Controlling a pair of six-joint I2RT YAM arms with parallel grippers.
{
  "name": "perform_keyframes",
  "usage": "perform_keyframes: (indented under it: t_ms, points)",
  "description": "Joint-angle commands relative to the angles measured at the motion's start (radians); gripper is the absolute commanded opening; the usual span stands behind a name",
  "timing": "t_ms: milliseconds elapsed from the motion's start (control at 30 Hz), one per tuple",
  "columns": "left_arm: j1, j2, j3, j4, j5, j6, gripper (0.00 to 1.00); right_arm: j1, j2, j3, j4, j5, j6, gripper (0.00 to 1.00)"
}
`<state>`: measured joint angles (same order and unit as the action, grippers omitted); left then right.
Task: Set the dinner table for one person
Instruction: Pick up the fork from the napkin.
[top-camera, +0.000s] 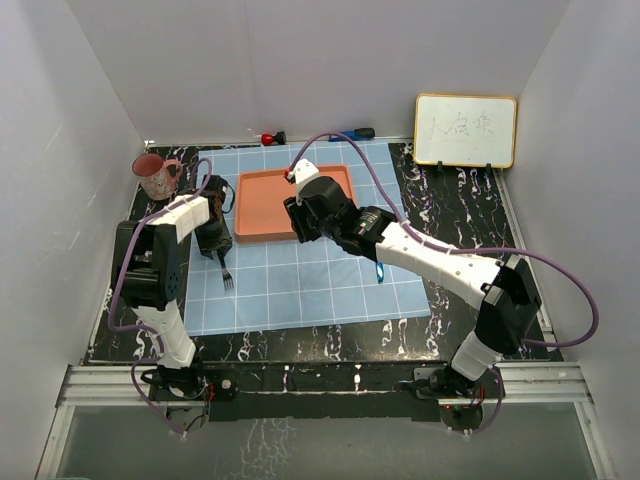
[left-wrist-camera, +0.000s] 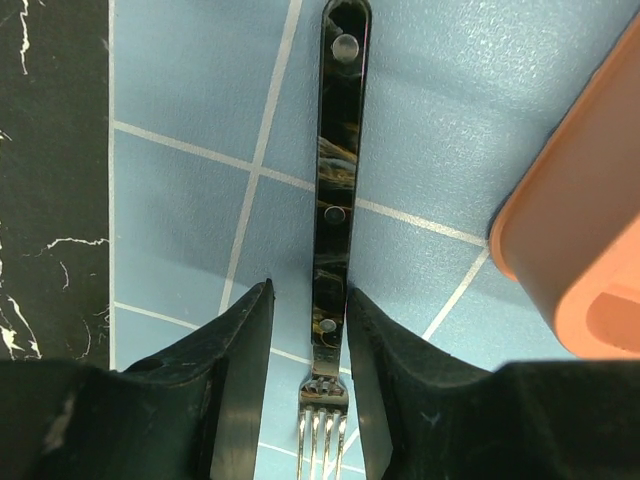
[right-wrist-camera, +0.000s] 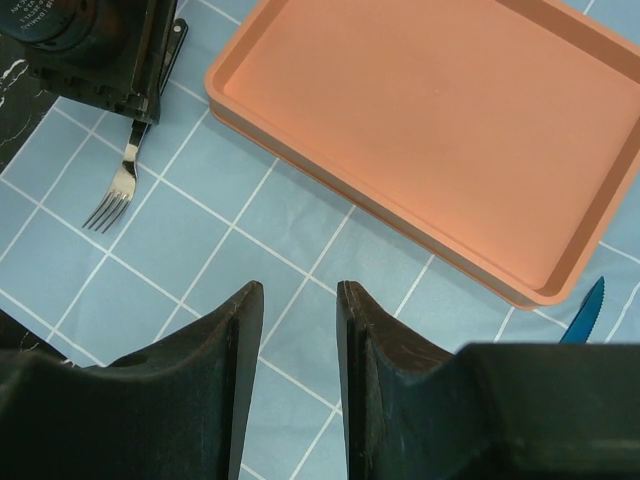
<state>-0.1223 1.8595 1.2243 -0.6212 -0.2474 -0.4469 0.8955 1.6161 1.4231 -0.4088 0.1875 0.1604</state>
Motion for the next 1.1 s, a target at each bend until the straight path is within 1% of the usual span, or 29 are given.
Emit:
perform_keyframes:
  t_ms: [0, 33, 67, 100, 133, 233, 333, 433, 567, 700, 767, 833, 933, 1067]
  points:
    - [0.012, 0.020, -0.029, 0.075, 0.016, -0.023, 0.33, -0.004, -0.046, 0.002, 0.045, 0.003, 0.007, 0.34]
    - [0.013, 0.030, -0.031, 0.080, 0.011, -0.026, 0.31, -0.004, -0.047, 0.002, 0.044, 0.003, 0.005, 0.33]
    - [0.013, 0.041, -0.031, 0.082, 0.000, -0.028, 0.22, -0.005, -0.048, 0.002, 0.044, 0.005, 0.005, 0.33]
    - [0.013, 0.054, -0.029, 0.079, -0.010, -0.028, 0.09, -0.005, -0.050, 0.001, 0.044, 0.005, 0.006, 0.32]
    - [0.013, 0.064, -0.026, 0.076, -0.022, -0.031, 0.00, -0.004, -0.050, 0.000, 0.045, 0.006, 0.004, 0.32]
    - [0.013, 0.089, -0.025, 0.079, -0.036, -0.032, 0.00, -0.006, -0.046, 0.003, 0.044, 0.006, 0.004, 0.30]
    - [0.013, 0.105, -0.022, 0.079, -0.020, -0.014, 0.00, -0.006, -0.037, 0.007, 0.043, -0.001, 0.003, 0.30]
    - [0.013, 0.084, -0.023, 0.107, 0.019, 0.081, 0.00, -0.007, -0.029, 0.012, 0.041, -0.001, -0.001, 0.29]
    - [0.001, 0.019, -0.029, 0.145, 0.018, 0.196, 0.00, -0.007, -0.009, 0.016, 0.040, -0.006, -0.014, 0.28]
    - [0.001, -0.015, -0.028, 0.160, -0.004, 0.230, 0.00, -0.010, 0.013, 0.026, 0.028, -0.010, -0.022, 0.26]
    - [0.004, -0.007, -0.007, 0.131, -0.034, 0.217, 0.00, -0.010, 0.019, 0.033, 0.025, -0.018, -0.020, 0.25]
    - [0.013, -0.001, 0.007, 0.123, -0.024, 0.189, 0.00, -0.011, 0.020, 0.033, 0.025, -0.025, -0.019, 0.24]
    - [0.059, -0.022, -0.004, 0.147, 0.089, 0.086, 0.00, -0.010, 0.016, 0.033, 0.025, -0.021, -0.015, 0.24]
    - [0.120, -0.047, -0.016, 0.163, 0.169, -0.027, 0.00, -0.012, 0.007, 0.024, 0.026, -0.020, -0.009, 0.23]
